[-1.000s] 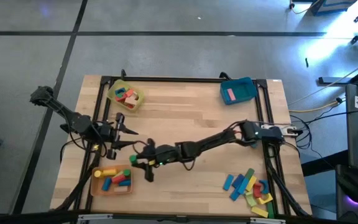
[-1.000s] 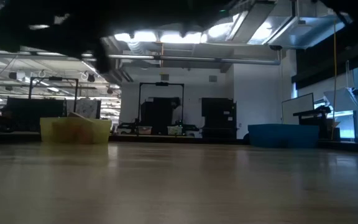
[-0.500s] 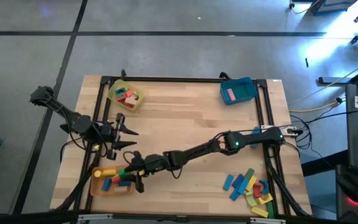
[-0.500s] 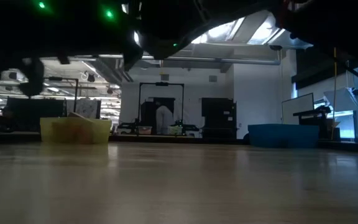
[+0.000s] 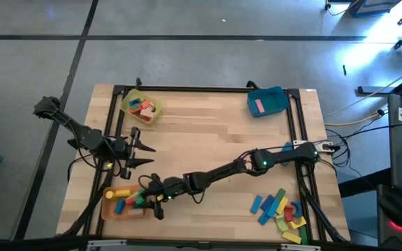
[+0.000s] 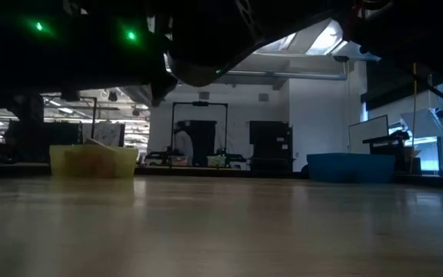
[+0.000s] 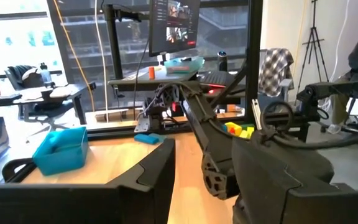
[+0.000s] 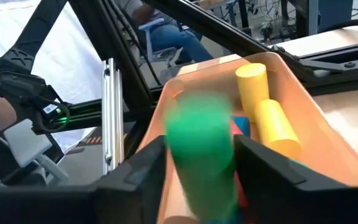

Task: Sort blocks by size
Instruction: Put the green cylindrical block into the light orange bin, then put the blue rectangular block into the blue bin

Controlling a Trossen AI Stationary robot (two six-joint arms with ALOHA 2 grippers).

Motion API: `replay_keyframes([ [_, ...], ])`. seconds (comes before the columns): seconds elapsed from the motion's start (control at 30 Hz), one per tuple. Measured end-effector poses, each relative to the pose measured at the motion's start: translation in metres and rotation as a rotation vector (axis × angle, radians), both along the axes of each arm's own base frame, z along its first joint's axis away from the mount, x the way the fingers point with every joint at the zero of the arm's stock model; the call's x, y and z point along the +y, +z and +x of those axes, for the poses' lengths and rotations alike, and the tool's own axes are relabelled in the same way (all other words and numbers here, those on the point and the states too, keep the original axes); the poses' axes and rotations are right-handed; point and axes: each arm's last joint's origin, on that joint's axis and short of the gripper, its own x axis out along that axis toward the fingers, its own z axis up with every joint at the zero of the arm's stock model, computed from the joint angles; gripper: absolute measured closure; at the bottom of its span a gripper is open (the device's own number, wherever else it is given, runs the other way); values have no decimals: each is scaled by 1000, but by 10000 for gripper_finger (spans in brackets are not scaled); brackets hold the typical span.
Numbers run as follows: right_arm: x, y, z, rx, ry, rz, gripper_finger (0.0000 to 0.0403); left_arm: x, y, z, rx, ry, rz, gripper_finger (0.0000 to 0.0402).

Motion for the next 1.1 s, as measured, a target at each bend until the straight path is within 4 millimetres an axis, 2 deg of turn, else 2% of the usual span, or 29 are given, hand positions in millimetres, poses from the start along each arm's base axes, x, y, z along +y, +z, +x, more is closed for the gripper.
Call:
replay_keyframes([
  [0.17,0,1,0,-1,2,-1,164,0,-1,0,7,0,-1,259],
  [0.27,0,7,-1,5,7,-21,142,0,-1,0,7,0,-1,259],
  [0.37,0,26,-4,35,20,-63,135,0,-1,0,8,0,-1,259],
  [0.53,-3,71,-17,141,31,-127,142,0,-2,0,15,-1,-13,259],
  [0.63,-6,86,-28,249,36,-155,147,0,-3,0,33,-1,-5,259],
  [0.87,-12,129,-67,536,-21,-153,150,0,-6,0,54,0,-16,259],
  [1.1,-5,158,-123,822,-273,-260,150,-1,-11,3,99,5,-33,259],
])
